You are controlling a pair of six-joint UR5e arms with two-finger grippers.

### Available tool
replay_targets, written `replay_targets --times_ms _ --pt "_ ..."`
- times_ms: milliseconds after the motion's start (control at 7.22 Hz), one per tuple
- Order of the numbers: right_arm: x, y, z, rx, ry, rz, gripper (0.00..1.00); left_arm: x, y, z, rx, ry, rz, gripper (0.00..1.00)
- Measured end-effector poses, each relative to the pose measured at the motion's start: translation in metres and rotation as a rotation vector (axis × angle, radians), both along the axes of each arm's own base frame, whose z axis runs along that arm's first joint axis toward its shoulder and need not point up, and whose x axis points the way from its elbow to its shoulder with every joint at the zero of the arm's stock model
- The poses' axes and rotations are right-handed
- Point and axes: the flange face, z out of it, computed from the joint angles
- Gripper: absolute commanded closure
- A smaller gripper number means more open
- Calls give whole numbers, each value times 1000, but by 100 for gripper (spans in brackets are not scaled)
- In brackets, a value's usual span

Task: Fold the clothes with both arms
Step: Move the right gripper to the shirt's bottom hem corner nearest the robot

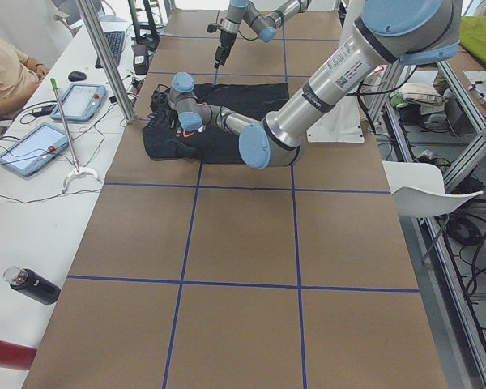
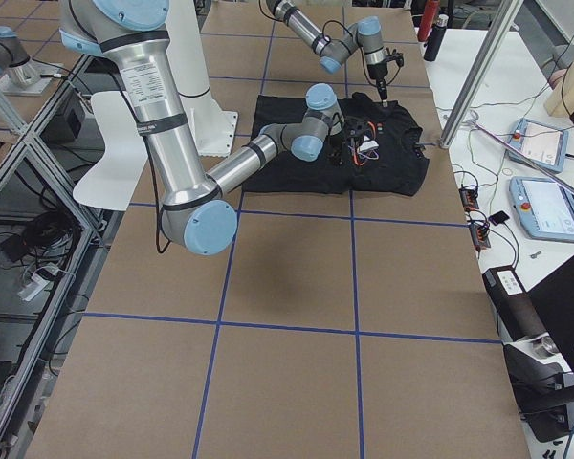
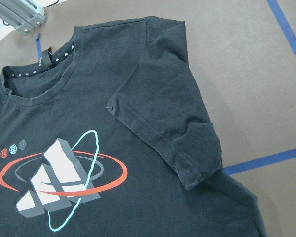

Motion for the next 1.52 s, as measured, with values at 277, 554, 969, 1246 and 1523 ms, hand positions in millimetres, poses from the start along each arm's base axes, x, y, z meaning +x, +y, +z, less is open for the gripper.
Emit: replay_targets --times_ms 277,554,969,1246,1523 --pt "-12 12 -12 -34 -39 7 0 -15 22 -11 22 50 -1 4" --pt "-30 54 -19 -97 -83 6 0 -53 74 -1 54 110 28 2" --pt "-32 169 45 -309 -45 19 2 -86 117 8 63 156 35 2" --pt "-29 220 72 -385 -5 43 6 -89 125 4 37 182 41 2" --pt "-38 259 94 -440 31 83 8 -86 133 -1 4 211 48 2"
